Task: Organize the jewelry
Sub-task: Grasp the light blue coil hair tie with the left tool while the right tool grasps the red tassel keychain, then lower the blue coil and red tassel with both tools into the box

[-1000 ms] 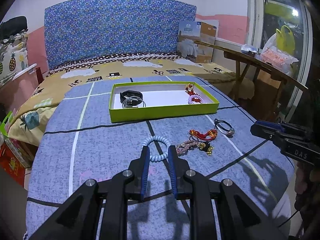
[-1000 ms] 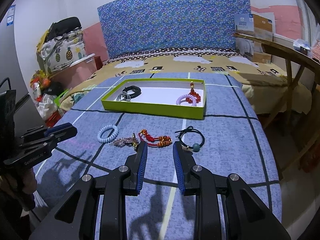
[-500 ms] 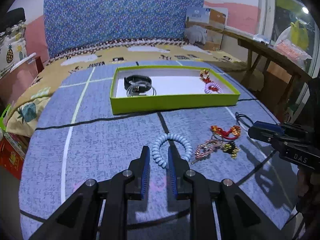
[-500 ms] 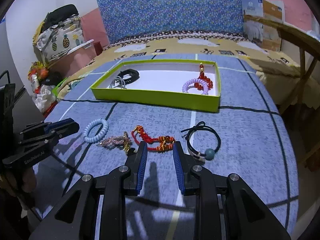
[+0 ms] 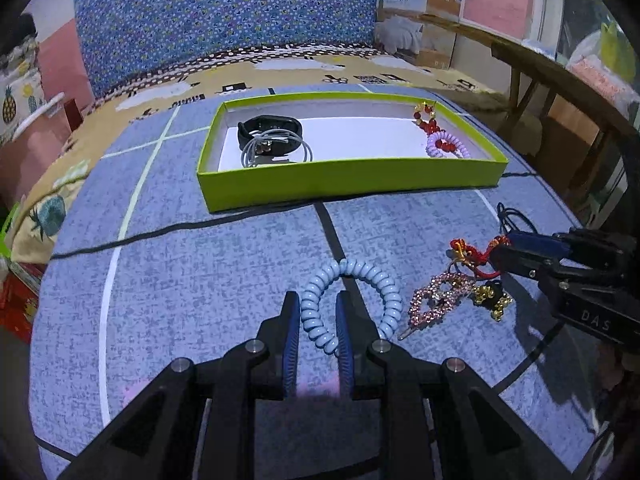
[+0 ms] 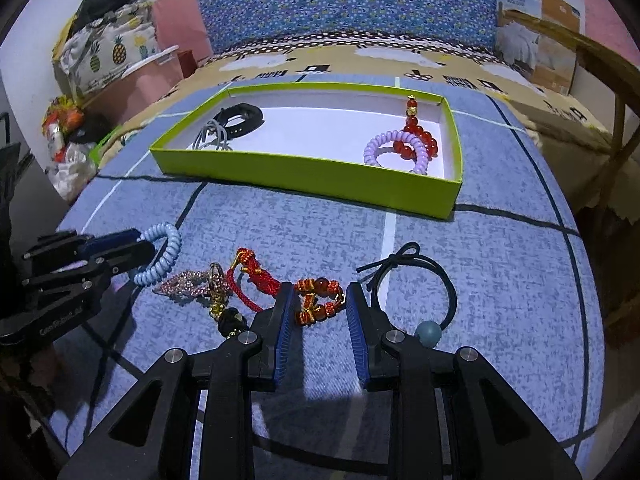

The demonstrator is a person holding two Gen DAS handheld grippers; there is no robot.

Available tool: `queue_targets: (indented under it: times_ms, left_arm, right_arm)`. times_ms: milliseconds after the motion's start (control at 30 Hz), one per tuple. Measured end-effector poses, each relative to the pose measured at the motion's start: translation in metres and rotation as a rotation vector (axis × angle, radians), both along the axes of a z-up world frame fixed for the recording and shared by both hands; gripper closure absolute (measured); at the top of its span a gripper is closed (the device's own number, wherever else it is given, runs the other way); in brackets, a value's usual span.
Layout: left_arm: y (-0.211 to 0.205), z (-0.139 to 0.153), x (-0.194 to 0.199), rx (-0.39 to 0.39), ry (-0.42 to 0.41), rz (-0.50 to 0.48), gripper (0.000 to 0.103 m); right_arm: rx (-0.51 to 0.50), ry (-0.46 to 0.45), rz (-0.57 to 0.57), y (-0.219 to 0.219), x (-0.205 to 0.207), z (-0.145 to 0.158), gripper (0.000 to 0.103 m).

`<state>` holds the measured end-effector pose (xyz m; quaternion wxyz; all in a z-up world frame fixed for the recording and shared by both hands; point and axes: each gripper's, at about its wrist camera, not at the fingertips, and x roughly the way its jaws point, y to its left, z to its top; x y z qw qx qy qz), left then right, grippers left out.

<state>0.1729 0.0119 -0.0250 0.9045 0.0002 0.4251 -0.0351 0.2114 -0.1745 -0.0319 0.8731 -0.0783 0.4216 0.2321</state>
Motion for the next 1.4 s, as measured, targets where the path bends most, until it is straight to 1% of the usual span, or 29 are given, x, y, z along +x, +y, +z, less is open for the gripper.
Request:
queue_targets:
  times_ms: [100, 133, 167, 333, 567, 800, 900, 1167, 1400]
  left_arm:
    - [-0.006, 0.0, -0.001, 0.04, -0.002, -0.006, 0.084]
    - [-0.007, 0.001, -0.001, 0.041, -0.003, -0.009, 0.086]
    - [-0.006, 0.001, -0.001, 0.04, -0.003, -0.011, 0.093]
    - [-0.004, 0.002, -0.003, 0.031, -0.005, -0.022, 0.093]
    - [0.004, 0.008, -0.01, -0.022, -0.034, -0.018, 0.093]
    - [0.01, 0.028, -0.018, -0.082, -0.104, -0.022, 0.093]
    - [0.011, 0.037, -0.018, -0.094, -0.133, -0.023, 0.093]
    - [0.013, 0.051, 0.001, -0.088, -0.168, -0.027, 0.093]
    - [0.019, 0.065, 0.033, -0.079, -0.199, -0.027, 0.093]
  right_arm:
    - [-0.015, -0.015, 0.004, 0.004, -0.003, 0.0, 0.083]
    - [-0.015, -0.015, 0.004, 0.004, -0.004, 0.0, 0.094]
    - [-0.012, -0.016, 0.003, 0.003, -0.005, 0.001, 0.094]
    - [-0.001, -0.024, -0.006, 0.0, -0.006, 0.003, 0.095]
    - [0.034, -0.055, -0.019, -0.006, -0.013, 0.013, 0.095]
    - [0.082, -0.094, -0.033, -0.011, -0.017, 0.031, 0.095]
    - [0.097, -0.107, -0.032, -0.01, -0.016, 0.038, 0.095]
    - [0.113, -0.134, -0.05, -0.012, -0.001, 0.054, 0.095]
    - [0.111, -0.15, -0.071, -0.011, 0.029, 0.064, 0.095]
